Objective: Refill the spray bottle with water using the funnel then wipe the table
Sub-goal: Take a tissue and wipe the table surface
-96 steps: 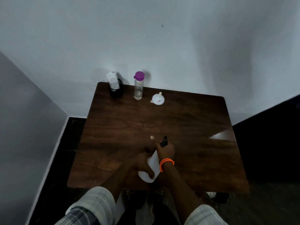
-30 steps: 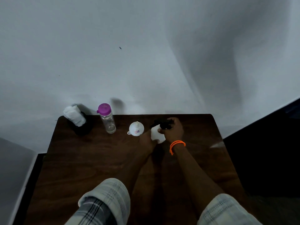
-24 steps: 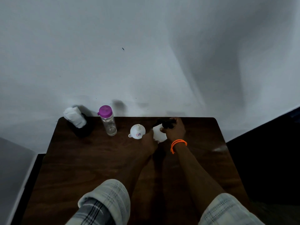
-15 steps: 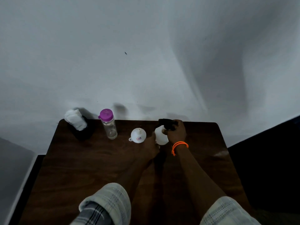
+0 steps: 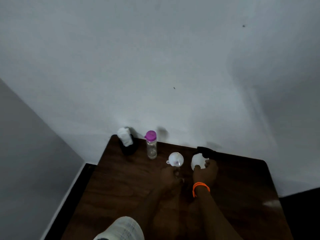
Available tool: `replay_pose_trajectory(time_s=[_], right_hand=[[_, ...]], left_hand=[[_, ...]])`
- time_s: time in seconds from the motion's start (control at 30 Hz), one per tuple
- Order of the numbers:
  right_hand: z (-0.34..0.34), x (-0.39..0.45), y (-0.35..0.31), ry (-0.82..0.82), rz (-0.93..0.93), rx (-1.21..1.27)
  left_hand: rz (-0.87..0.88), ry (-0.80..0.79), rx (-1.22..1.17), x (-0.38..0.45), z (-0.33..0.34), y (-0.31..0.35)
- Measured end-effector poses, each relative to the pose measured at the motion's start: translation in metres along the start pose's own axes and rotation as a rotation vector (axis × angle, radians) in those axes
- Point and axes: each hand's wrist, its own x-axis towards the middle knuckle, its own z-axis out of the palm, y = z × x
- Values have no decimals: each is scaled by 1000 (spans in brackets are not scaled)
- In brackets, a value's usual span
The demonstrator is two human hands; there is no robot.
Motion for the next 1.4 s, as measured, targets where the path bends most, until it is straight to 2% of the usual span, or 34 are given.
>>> replay_pose_trajectory(time_s=[0.13,0.3,0.47,0.57,0.63,0.77,0.93,1.2,1.4], right_hand=[[17,-40,-29,-107,-27,-27],[57,-86,-48,-364,-221,-60],[103,-128,-75,-727,-345,-113],[132,-140,-94,-804,-379,-98],[154,-141,-104,-798,-352,-91],[194,-135,-122,-655,-282,-77],[232,-128,-136,-480,-303,-97],[261,-125,-135,-473,-332,-142],[262,-129,-131,-462,-308,-155]], left_hand=[[-69,140,-56,-25,-29,-12],[-164,368,-97,-42,-70,-53],[-235,560,-105,-32,-128,-98],[-230,621,-123,-16,-165,-117],[-211,620,-129,-6,-187,-122],[-103,518,-46,14,-218,-132],[-36,542,-96,35,-233,-147],[-110,501,-203,58,-235,-173],[-70,502,-231,56,-235,-177]])
